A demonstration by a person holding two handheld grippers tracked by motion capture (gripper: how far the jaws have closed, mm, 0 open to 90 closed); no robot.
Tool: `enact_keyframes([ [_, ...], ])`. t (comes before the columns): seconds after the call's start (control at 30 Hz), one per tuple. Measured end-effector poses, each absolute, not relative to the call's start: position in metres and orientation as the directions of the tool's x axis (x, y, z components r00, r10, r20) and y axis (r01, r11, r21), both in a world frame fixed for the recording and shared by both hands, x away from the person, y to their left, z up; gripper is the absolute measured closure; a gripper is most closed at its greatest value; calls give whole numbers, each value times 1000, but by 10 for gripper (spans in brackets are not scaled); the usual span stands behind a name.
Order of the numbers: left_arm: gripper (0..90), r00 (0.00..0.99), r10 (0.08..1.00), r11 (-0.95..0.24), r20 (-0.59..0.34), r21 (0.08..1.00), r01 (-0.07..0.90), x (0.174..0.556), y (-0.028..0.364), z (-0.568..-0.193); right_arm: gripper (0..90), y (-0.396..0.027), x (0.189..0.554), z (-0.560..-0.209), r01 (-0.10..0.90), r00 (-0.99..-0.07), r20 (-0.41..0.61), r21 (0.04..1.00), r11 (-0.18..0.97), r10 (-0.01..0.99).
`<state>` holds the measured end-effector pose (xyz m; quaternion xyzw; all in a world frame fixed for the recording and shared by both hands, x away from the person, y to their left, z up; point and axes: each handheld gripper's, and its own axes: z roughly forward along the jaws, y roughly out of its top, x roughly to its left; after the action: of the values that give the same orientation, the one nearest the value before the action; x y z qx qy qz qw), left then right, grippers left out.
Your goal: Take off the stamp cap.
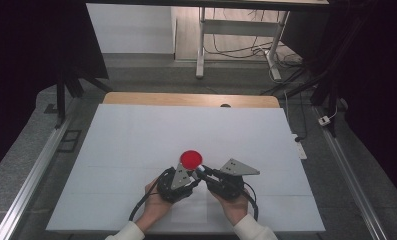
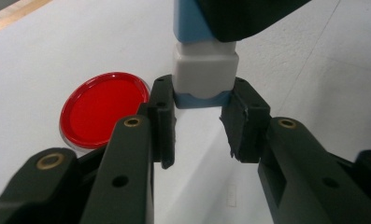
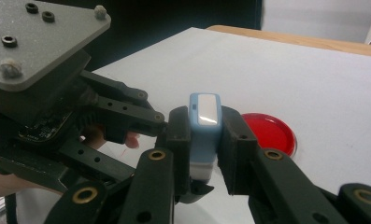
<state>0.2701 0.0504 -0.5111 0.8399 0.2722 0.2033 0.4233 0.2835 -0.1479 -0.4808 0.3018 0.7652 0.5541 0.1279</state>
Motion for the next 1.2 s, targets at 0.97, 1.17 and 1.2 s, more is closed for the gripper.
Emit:
enact_keyframes([
  [0.97, 656, 776, 619, -507, 122, 817, 276, 270, 51, -512, 748, -148, 285, -481, 337, -785, 152, 919, 207, 601],
  [1.17, 656, 774, 627, -474, 83, 829, 295, 269, 52, -512, 747, -150, 285, -480, 343, -781, 167, 920, 190, 602],
  [1.2, 656, 774, 629, -470, 77, 831, 299, 269, 52, -512, 747, -150, 285, -480, 343, -781, 167, 920, 189, 602],
])
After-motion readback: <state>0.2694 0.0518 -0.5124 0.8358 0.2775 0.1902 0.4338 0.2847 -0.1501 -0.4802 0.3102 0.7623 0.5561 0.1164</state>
